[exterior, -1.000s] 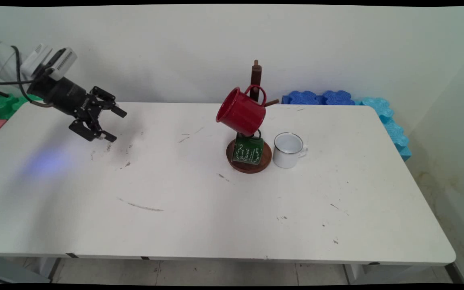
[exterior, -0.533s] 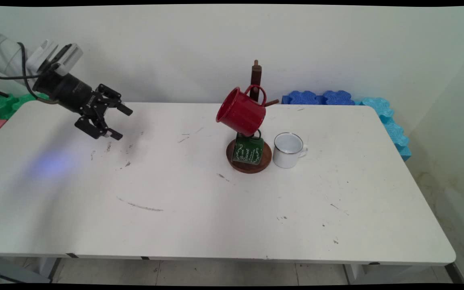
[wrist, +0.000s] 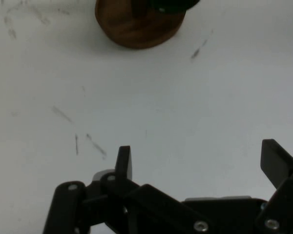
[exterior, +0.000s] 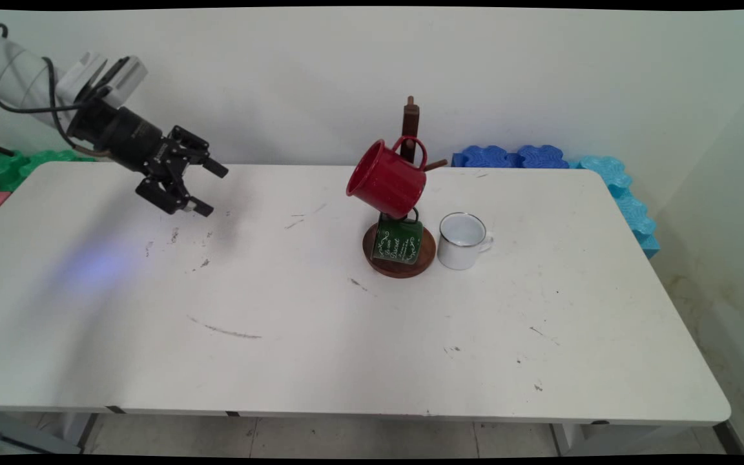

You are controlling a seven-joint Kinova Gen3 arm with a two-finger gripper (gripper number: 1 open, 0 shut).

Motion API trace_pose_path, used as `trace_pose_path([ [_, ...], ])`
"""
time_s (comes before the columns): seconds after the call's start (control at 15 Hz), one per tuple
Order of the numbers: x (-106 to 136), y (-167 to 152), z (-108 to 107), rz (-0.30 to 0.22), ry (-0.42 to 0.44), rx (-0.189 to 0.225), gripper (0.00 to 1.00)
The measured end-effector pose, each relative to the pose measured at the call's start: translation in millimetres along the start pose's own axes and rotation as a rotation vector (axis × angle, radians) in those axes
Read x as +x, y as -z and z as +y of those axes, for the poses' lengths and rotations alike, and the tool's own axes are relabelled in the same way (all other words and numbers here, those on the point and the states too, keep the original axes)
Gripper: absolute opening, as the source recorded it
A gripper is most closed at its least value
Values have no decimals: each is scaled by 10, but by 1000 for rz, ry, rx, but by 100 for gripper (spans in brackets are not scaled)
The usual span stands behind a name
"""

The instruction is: Pick up the red mug from the rack

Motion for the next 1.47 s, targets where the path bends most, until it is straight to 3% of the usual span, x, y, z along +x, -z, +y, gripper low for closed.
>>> trace_pose_path([
  [1.47,1129,-419,-53,78,82,12,100],
])
